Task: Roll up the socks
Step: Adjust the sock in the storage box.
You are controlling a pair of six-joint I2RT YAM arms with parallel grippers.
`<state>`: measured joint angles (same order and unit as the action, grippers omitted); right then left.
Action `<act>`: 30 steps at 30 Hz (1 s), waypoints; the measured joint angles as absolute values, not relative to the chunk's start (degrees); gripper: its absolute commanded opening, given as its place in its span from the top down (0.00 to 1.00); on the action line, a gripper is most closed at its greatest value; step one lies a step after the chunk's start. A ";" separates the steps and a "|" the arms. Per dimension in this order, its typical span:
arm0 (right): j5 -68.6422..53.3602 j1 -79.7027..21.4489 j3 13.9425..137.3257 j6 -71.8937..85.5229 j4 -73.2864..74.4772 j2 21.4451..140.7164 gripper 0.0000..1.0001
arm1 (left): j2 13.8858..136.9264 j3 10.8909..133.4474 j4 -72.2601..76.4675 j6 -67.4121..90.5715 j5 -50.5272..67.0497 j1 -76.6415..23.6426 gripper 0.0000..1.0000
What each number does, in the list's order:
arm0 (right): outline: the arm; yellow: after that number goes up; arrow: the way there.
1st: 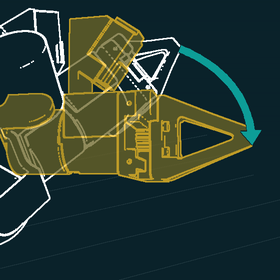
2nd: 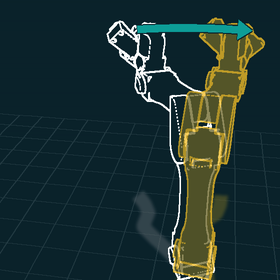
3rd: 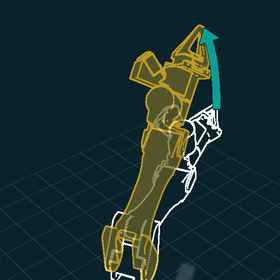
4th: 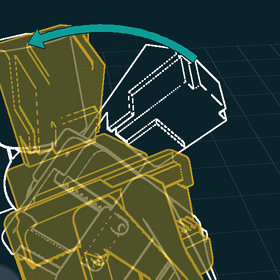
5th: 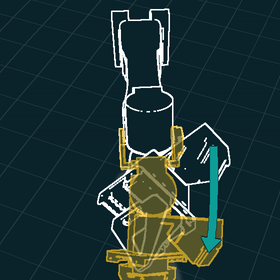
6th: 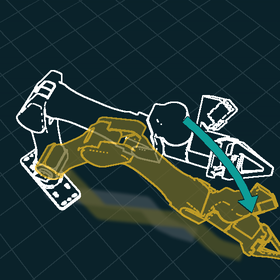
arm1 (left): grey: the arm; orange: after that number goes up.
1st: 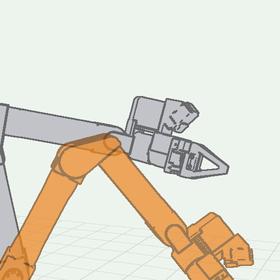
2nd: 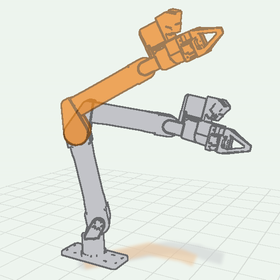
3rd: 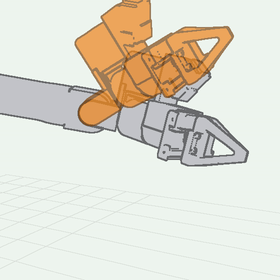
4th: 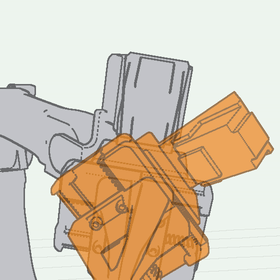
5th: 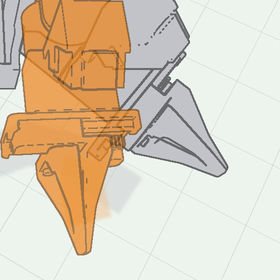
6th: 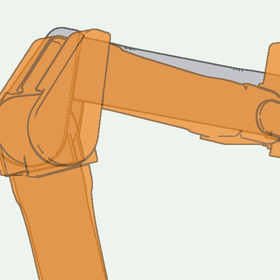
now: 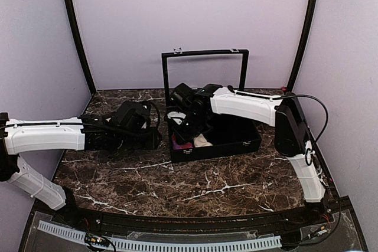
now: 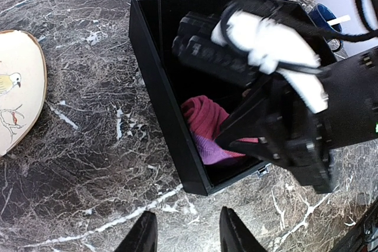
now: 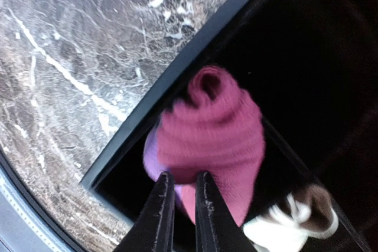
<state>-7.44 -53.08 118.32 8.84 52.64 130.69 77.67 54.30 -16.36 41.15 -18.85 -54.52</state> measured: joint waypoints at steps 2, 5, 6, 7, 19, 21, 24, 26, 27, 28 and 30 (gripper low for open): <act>-7.92 -53.08 118.32 8.84 52.42 132.05 0.86 | 77.58 54.24 -16.36 41.32 -18.85 -54.52 0.62; -8.21 -53.08 118.28 8.86 52.31 133.23 0.86 | 77.23 53.84 -16.36 41.56 -18.85 -54.52 0.62; -8.23 -53.08 118.15 8.84 52.27 133.43 0.86 | 77.12 53.69 -16.36 41.63 -18.85 -54.52 0.62; -8.29 -53.08 117.80 8.86 52.14 133.47 0.86 | 77.03 53.54 -16.34 41.69 -18.83 -54.52 0.62; -7.68 -53.06 115.77 9.04 50.52 133.45 0.83 | 77.01 53.08 -16.25 42.09 -18.22 -54.52 0.62; -7.44 -53.08 115.98 9.06 50.76 133.40 0.83 | 77.01 53.08 -16.25 42.09 -18.24 -54.52 0.62; -6.63 -53.08 116.33 9.10 51.29 132.97 0.83 | 77.01 53.08 -16.25 42.09 -18.26 -54.52 0.62; -6.04 -53.12 116.55 9.13 51.53 132.16 0.83 | 77.01 53.06 -16.23 42.19 -18.24 -54.52 0.62; -5.82 -53.12 116.66 9.13 51.53 131.72 0.82 | 77.01 53.04 -16.23 42.22 -18.26 -54.52 0.62; -5.56 -53.12 116.86 9.15 51.57 131.22 0.82 | 77.01 53.01 -16.23 42.24 -18.24 -54.52 0.62; -5.17 -53.12 117.40 9.19 51.64 130.37 0.82 | 76.99 52.84 -16.08 42.28 -18.24 -54.52 0.62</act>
